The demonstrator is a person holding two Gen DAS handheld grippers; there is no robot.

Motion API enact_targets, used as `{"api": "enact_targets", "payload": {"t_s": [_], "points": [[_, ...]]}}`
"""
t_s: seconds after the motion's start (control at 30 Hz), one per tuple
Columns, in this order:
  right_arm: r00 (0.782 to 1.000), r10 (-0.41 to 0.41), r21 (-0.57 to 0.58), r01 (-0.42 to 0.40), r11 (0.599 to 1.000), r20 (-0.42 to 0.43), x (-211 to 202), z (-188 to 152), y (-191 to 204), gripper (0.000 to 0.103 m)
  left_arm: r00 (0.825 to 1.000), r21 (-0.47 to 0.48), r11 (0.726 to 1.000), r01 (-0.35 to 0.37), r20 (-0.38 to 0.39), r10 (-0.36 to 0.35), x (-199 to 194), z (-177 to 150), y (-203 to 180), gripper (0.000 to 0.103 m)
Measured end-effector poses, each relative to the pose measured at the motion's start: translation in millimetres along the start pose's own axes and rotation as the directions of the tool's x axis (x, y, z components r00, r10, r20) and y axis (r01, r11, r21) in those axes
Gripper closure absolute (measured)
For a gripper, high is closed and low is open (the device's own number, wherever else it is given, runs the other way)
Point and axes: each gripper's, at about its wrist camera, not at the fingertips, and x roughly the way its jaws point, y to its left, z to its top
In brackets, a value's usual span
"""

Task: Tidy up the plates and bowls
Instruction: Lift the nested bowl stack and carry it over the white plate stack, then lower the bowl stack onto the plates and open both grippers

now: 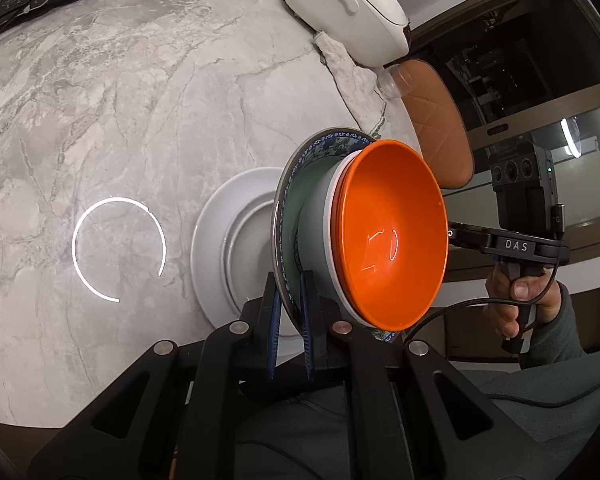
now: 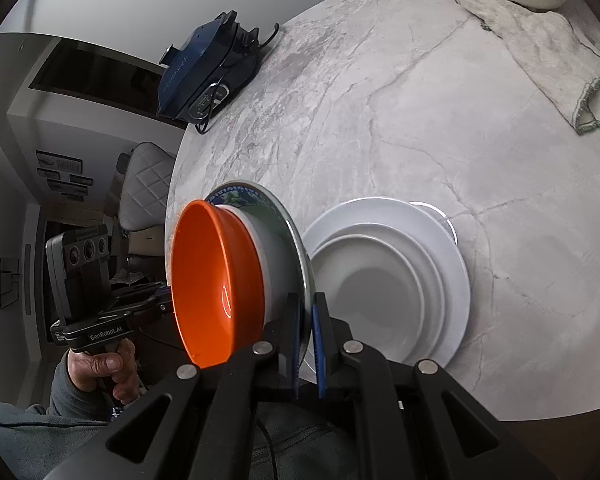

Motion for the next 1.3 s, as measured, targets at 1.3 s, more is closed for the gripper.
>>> {"api": "enact_targets", "payload": {"t_s": [1.3], "points": [[0.993,-0.049,0.033,0.053,0.998,-0.107,54,-24,-87,0.093,0.993,-0.101,0.989,-0.105,-0.058,0.099,113,-24,32,0.095]]}}
